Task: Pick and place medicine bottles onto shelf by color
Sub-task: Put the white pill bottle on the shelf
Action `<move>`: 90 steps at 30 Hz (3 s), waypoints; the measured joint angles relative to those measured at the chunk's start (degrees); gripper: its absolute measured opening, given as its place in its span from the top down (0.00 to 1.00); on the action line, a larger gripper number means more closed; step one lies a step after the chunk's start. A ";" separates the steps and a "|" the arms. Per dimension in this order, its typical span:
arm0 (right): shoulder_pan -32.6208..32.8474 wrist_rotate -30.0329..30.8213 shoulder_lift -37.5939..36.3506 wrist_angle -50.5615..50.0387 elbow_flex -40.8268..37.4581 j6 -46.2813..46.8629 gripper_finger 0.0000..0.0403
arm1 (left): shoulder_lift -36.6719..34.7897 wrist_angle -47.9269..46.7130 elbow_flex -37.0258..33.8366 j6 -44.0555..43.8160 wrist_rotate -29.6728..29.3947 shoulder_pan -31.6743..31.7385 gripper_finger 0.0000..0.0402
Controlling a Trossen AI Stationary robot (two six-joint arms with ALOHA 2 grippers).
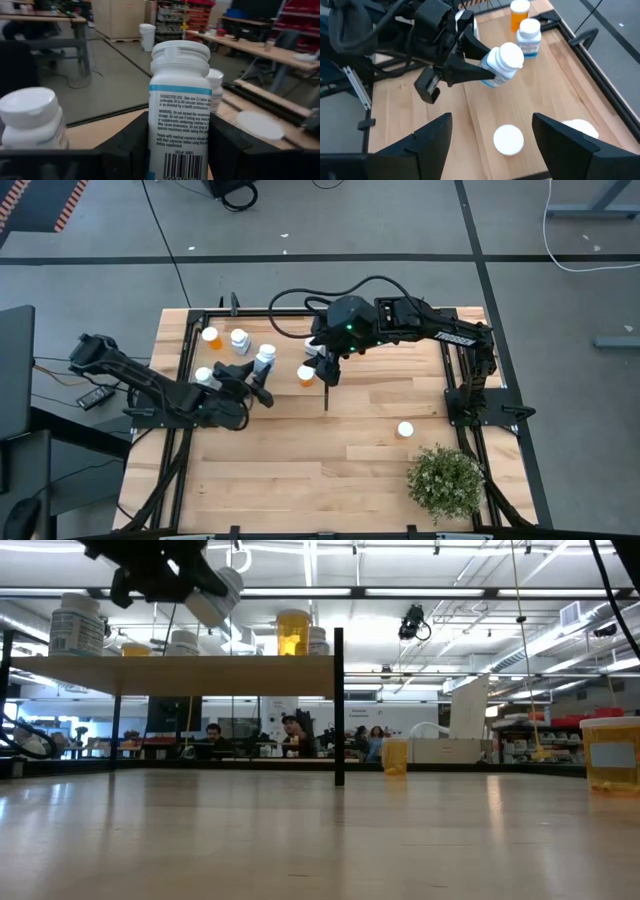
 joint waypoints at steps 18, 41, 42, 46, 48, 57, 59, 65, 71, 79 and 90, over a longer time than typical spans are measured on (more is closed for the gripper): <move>0.00 -2.74 -0.02 -5.86 0.00 -4.09 0.30 | 16.90 2.77 0.13 -16.08 -3.57 0.20 0.54; 0.00 -2.74 -1.82 -7.85 -0.02 -5.54 0.30 | 14.58 2.15 4.42 -3.61 -0.92 0.06 0.38; 0.00 -2.74 -2.28 -7.69 -0.02 -5.33 0.30 | 14.38 2.10 5.27 -1.40 -0.96 0.02 0.38; 0.00 -2.26 -4.53 -7.95 -0.03 -4.47 0.30 | 13.56 2.19 9.43 6.20 -1.06 0.02 0.38; -0.01 -2.21 -5.83 -7.81 0.02 -3.83 0.30 | 13.57 1.00 11.22 10.18 -1.98 0.20 0.38; 0.04 1.43 -10.51 -8.69 0.02 -1.07 0.30 | 12.87 -6.47 19.00 19.76 -6.49 1.14 0.38; 0.04 2.32 -11.27 -8.69 0.02 -1.03 0.30 | 12.92 -6.74 21.26 22.93 -6.04 1.22 0.39; 0.04 2.89 -12.11 -8.68 0.02 -1.03 0.30 | 12.92 -6.61 29.73 34.83 8.90 3.76 0.45; 0.02 3.55 -12.07 -9.33 0.00 -0.17 0.30 | 12.98 -19.26 35.80 29.74 27.53 9.47 0.54; 0.04 3.53 -12.04 -11.88 0.00 1.77 0.30 | 12.98 -39.72 45.19 35.47 46.26 15.92 0.73; 0.04 3.53 -12.04 -12.21 0.00 3.50 0.30 | 14.22 -46.22 48.12 44.44 67.27 23.79 0.98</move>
